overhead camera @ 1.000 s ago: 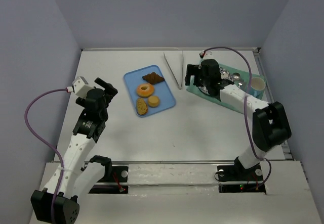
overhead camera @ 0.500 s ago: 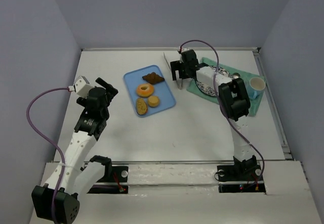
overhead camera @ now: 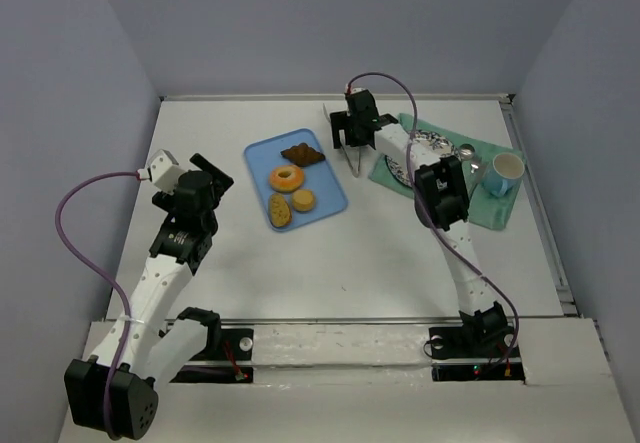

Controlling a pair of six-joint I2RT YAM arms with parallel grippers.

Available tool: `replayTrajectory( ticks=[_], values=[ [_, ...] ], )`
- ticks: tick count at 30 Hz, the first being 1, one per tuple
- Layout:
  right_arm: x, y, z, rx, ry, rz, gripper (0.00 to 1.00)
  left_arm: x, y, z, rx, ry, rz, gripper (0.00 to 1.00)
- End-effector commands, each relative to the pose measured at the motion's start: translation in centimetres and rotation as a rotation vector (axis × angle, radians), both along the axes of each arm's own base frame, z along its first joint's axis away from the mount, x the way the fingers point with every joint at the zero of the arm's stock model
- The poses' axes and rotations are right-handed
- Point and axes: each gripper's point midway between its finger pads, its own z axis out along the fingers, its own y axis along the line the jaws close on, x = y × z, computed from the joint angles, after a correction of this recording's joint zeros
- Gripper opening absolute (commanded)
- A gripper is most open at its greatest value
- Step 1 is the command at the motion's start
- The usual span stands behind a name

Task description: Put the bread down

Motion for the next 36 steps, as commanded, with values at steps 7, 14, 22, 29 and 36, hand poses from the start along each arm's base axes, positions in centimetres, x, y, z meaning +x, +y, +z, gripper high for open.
replayTrajectory(
  ticks=[7, 14, 22, 29, 36],
  values=[
    [-1.3, -2.4, -1.1, -0.096, 0.057, -0.101, 0.32, 0.5, 0.9, 1.8, 0.009, -0.055, 0.055, 0.99],
    [-2.3, -2.1, 9.3, 0.014, -0.105, -0.064, 0.15, 0.2, 0.9, 2.2, 0.003, -0.067, 0.051, 0.99],
    [-13.8, 1.1, 14.5, 0.264, -0.078, 0.298, 0.15, -0.4, 0.7, 2.6, -0.013, -0.091, 0.029, 0.99],
    [-25.2, 3.2, 13.8, 0.328, 0.007, 0.545, 0.25, -0.6, 0.5, 2.9, -0.021, -0.106, 0.012, 0.99],
    [-29.9, 3.2, 13.8, 0.348, 0.035, 0.587, 0.42, -1.1, 0.5, 3.4, -0.028, -0.128, 0.008, 0.99]
  ],
)
